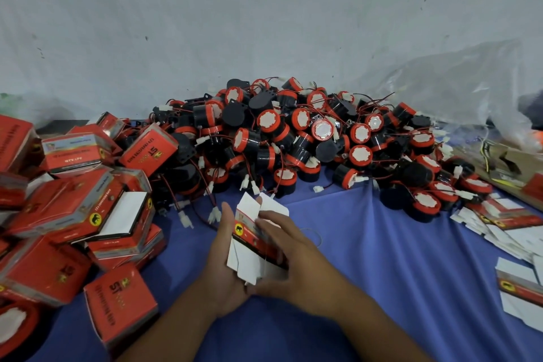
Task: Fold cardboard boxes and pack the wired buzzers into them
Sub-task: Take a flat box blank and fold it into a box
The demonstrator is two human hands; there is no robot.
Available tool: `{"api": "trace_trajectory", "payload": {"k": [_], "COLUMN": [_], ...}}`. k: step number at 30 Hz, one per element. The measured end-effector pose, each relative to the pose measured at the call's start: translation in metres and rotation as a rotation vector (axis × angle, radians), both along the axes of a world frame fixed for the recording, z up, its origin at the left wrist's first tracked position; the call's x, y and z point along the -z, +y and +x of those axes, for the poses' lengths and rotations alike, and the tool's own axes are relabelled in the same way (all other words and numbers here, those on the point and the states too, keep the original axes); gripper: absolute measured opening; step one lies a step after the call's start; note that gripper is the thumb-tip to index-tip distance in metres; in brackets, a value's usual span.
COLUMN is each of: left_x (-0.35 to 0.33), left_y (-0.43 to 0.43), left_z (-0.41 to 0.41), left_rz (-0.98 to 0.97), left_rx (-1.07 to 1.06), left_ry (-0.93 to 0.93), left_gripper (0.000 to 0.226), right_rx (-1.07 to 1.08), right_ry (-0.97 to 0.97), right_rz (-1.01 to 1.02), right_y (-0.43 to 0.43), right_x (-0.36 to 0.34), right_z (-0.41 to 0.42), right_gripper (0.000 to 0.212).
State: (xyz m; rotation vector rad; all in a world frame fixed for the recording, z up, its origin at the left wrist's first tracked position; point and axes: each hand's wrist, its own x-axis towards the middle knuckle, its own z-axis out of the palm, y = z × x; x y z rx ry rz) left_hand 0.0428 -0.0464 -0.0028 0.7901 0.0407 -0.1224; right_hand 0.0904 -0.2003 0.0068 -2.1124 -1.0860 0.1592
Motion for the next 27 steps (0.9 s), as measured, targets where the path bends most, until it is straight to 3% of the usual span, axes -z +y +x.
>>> {"api": "trace_trajectory", "payload": {"k": [7,11,18,22,27], "left_x": [-0.006,-0.009,-0.024,-0.036,-0.043], "left_y": [-0.009,-0.013,0.013,0.021,0.027], "left_z": [-0.003,-0.005,-0.001,-0.005,-0.007], "left_rz": [0.071,0.352,0.761,0.895,0.96], "left_rx": [0.091,0.12,0.062,0.133,0.056], "left_ry": [-0.067,-0.134,-0.447,-0.467,-0.442], "left_gripper": [0.097,0.093,0.095,0.081,0.076], "right_rx": [0.106,0.133,-0.094,-0.156,-0.153], "right_ry": [0.165,0.288,0.402,0.479,0.708], "right_rz": [0.124,0.284,0.319,0.307,0.446], "right_y": [-0.007,-0.009,-0.015,-0.024,-0.027], "right_x": [0.001,-0.004,-0.016,-0.017,-0.012], "right_z": [0.003,0.006,0.003,0.007,0.01], "right_gripper": [0.078,0.083,0.049,0.053,0.069]}}
